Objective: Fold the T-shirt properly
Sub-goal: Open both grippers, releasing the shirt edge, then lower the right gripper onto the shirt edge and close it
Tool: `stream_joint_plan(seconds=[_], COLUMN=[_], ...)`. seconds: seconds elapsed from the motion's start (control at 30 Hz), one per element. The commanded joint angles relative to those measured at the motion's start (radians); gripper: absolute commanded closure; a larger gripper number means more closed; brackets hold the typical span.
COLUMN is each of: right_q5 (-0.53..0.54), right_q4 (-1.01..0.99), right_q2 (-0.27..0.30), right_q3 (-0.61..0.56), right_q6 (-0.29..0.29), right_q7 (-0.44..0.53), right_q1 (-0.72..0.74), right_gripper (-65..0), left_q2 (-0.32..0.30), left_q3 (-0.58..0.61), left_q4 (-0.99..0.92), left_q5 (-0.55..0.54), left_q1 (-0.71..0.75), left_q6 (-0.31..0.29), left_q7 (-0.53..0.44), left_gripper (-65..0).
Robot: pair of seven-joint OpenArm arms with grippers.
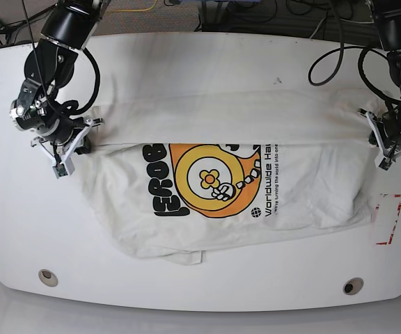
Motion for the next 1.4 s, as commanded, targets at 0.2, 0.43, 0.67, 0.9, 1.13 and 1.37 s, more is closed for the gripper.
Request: stream_joint_plan(seconds=[0.2,0.43,0.67,0.9,1.13,1.37], right_q5=[0.010,0.010,0.010,0.010,0.016,0.019], right_q4=[-0.047,-0.013,0.096,0.177,0.259,0.352], right_q2=[0.017,0.017,0.017,0.008,-0.034,-0.112], right_q3=[0.005,0.011,0.019,0.114,0.215,0.206], right_q6=[-0.002,-0.002,-0.002,-0.002,-0.002,-0.002], right_q7=[0.059,0.059,0.057,-0.007,-0.092,-0.093], right_q1=[0.048,0.048,0.014,-0.023,-0.100,-0.192], right_gripper=[-8.7,-45.5,-62.1,-62.0,-62.0,-62.0], left_q2=[-0.025,-0.050,-0.057,-0.077,-0.057,0.021], left_q3=[-0.001,-0.004,-0.009,-0.015,-0.124,-0.138], left_q4=[-0.092,-0.150,-0.161,-0.135,0.088,0.278], left_q5=[0.000,0.035,0.034,0.031,0.024,-0.025], left_q1=[-0.057,-0.106,-0.149,-0.185,-0.106,0.042], left_q6=[0.006,0.006,0.006,0.006,0.006,0.006], left_q7=[-0.014,-0.014,-0.013,0.015,0.135,0.136], left_gripper=[0.0,-28.2,-49.4,-45.8,-45.8,-45.8])
